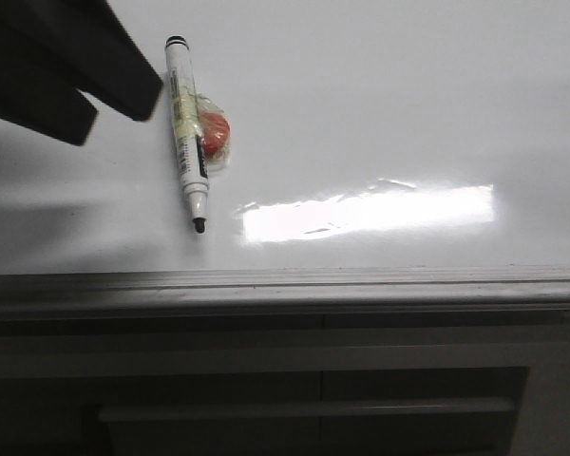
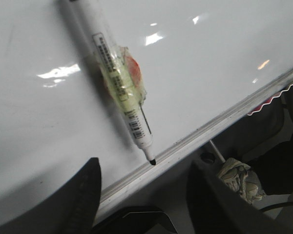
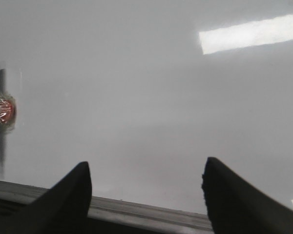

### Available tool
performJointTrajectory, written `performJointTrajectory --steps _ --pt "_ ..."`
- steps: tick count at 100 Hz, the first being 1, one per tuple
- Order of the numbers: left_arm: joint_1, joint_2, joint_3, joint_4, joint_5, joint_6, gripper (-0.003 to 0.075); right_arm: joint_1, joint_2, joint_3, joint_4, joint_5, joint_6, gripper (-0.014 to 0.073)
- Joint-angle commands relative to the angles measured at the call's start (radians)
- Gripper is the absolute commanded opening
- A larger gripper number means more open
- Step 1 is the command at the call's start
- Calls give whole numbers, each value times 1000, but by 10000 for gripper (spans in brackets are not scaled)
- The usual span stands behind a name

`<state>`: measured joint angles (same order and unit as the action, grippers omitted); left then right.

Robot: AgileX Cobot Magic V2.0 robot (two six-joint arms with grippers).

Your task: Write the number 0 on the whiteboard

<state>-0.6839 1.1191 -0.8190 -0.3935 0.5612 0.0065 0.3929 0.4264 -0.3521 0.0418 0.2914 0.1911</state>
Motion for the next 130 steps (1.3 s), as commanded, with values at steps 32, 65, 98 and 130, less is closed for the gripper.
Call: performJointTrajectory --steps 32,65,98,130 --pt "-56 164 -52 42 -237 -212 349 2 12 -37 -14 -83 -10 423" --pt "-56 247 -52 38 -236 -212 153 2 12 -47 -6 -70 -10 423" --pt "-88 179 -78 57 -166 -36 -20 87 20 -273 64 77 -257 405" --pt "-306 23 -216 226 116 732 -20 451 256 -490 219 287 -713 386"
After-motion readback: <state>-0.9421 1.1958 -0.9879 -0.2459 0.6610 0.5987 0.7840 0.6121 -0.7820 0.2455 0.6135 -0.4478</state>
